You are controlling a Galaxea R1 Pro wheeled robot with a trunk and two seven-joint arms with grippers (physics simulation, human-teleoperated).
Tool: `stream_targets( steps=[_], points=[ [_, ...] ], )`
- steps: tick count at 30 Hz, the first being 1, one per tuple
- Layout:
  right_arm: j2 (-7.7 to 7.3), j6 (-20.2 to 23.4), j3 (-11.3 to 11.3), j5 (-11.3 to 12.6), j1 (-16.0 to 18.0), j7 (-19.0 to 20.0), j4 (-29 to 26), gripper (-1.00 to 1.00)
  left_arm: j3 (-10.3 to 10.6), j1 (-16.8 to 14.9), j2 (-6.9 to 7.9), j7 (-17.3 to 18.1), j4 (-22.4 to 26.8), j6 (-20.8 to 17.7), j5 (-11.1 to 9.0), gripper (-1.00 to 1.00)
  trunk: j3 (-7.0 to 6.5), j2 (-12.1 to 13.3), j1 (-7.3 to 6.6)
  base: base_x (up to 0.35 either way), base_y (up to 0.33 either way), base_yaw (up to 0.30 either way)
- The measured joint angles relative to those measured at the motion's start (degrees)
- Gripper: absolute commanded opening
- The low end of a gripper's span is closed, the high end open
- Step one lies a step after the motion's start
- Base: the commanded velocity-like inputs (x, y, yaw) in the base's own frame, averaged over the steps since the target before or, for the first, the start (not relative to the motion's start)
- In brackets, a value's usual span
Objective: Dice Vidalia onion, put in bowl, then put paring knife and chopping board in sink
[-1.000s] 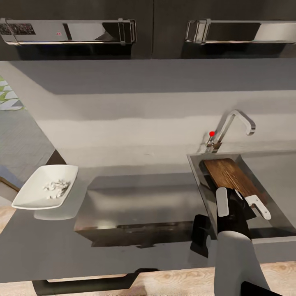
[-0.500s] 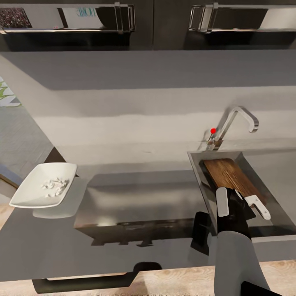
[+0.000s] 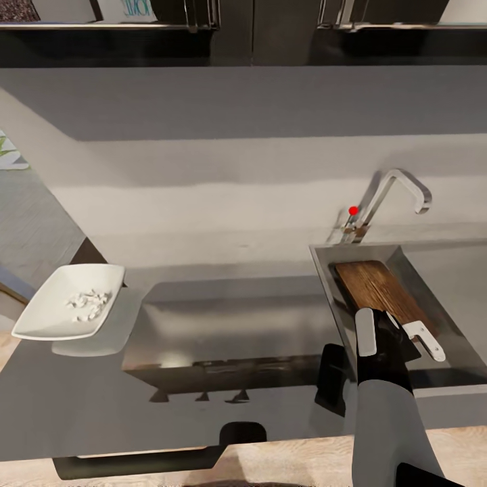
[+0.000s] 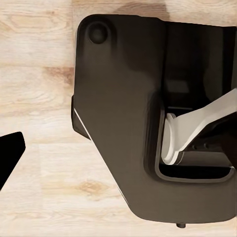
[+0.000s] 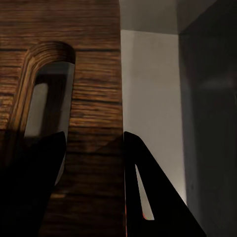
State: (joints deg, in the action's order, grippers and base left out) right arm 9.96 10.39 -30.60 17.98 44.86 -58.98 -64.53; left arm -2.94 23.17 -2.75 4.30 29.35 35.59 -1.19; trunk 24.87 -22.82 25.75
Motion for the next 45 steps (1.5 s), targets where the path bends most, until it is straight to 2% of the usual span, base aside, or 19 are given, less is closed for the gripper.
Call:
stream_targets(
  steps=[16,22,23,36,38,41,42,44,45],
  points=[
    [0.00,0.0,0.0,0.1,0.0,0.1,0.0,-1.00,0.0,0.0,0.00,0.0,0.0,0.0,0.0,1.00,1.47,0.0,0.00,0.000,0.000,0.000],
    [0.00,0.0,0.0,0.1,0.0,0.1,0.0,-1.00,0.0,0.0,0.00,0.0,0.0,0.0,0.0,1.00,1.65,0.0,0.00,0.000,0.000,0.000],
    [0.00,0.0,0.0,0.1,0.0,0.1,0.0,1.00,0.0,0.0,0.00,0.0,0.0,0.0,0.0,1.00,1.65,0.0,0.00,0.000,0.000,0.000],
    [0.00,0.0,0.1,0.2,0.0,0.1,-0.2,1.00,0.0,0.0,0.00,0.0,0.0,0.0,0.0,1.00,1.65,0.0,0.00,0.000,0.000,0.000],
    [0.00,0.1,0.3,0.1,0.0,0.2,-1.4,1.00,0.0,0.0,0.00,0.0,0.0,0.0,0.0,1.00,1.65,0.0,-0.01,0.000,0.000,0.000],
    [0.00,1.2,1.3,-0.1,0.0,1.2,-6.9,1.00,0.0,0.0,0.00,0.0,0.0,0.0,0.0,1.00,1.65,0.0,-0.01,0.000,0.000,0.000],
    [0.00,2.3,1.6,-0.2,0.0,1.6,-9.2,1.00,0.0,0.0,0.00,0.0,0.0,0.0,0.0,1.00,1.65,0.0,-0.01,0.000,0.000,0.000],
    [0.01,8.3,1.9,-0.3,0.0,2.9,-14.7,1.00,0.0,0.0,0.00,0.0,0.0,0.0,0.0,1.00,1.65,0.0,-0.01,0.000,0.000,0.000],
    [0.01,13.0,2.0,-0.4,0.0,4.8,-17.3,1.00,0.0,0.0,0.00,0.0,0.0,0.0,0.0,1.00,1.65,0.0,-0.01,0.000,0.000,0.000]
  ],
)
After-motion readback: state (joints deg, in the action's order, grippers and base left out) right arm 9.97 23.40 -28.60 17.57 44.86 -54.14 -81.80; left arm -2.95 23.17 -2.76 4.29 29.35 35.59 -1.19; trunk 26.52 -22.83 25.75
